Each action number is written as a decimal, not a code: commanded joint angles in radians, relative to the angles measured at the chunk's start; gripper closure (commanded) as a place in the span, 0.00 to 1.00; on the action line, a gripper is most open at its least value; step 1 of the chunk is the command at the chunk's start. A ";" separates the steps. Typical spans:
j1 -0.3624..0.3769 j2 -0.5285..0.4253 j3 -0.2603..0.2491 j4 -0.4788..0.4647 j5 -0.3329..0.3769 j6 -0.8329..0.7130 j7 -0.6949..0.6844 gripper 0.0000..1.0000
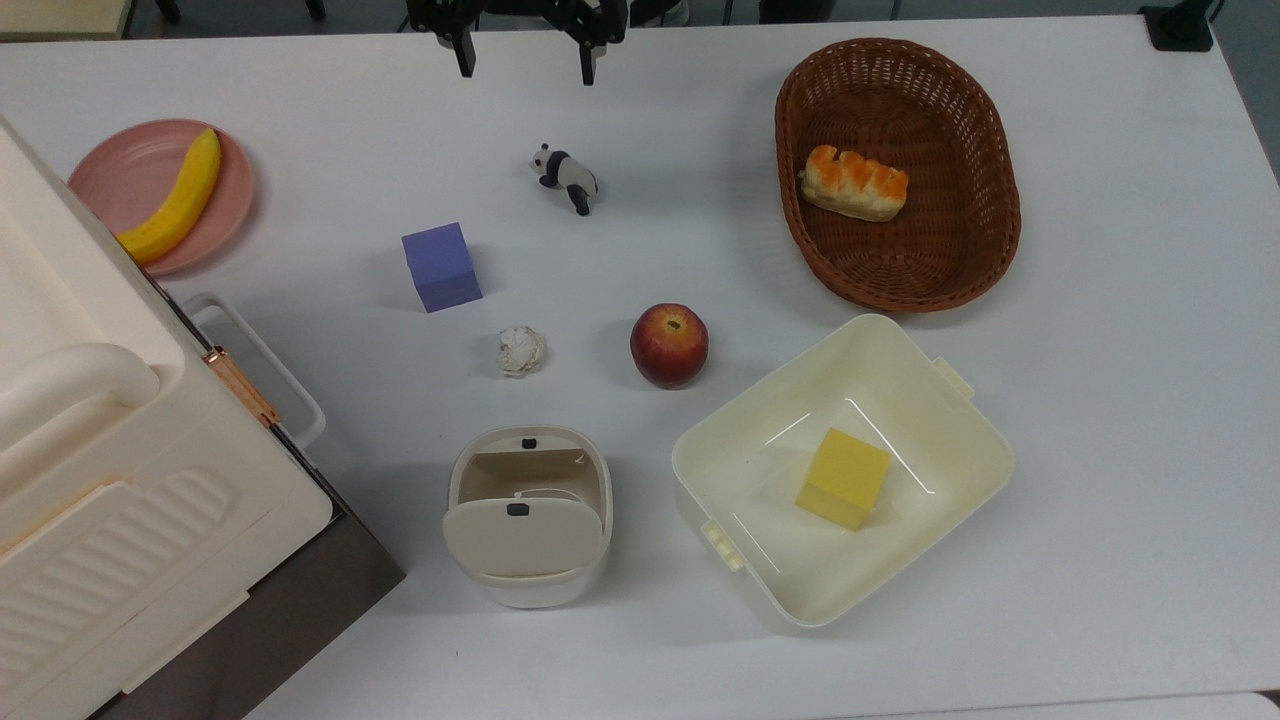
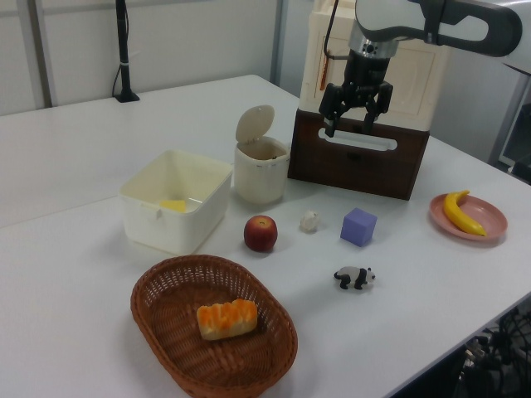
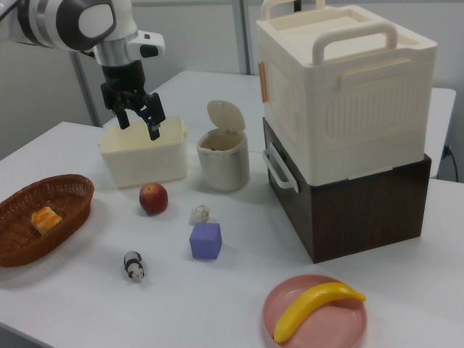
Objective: Grab it up and put it in the trash
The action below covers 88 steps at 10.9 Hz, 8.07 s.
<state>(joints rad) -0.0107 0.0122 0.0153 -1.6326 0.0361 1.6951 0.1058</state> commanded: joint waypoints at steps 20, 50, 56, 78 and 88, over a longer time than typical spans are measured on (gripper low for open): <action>0.000 0.225 0.000 0.026 -0.064 0.215 -0.047 0.00; -0.006 0.451 -0.003 -0.085 -0.170 0.502 -0.041 0.30; -0.006 0.450 -0.003 -0.085 -0.171 0.499 -0.032 1.00; -0.031 0.482 0.035 0.163 -0.248 0.948 -0.040 1.00; 0.004 0.555 0.038 0.155 -0.275 0.968 -0.034 0.13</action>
<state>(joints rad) -0.0196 0.5584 0.0563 -1.4893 -0.2196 2.6487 0.0795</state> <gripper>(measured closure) 0.837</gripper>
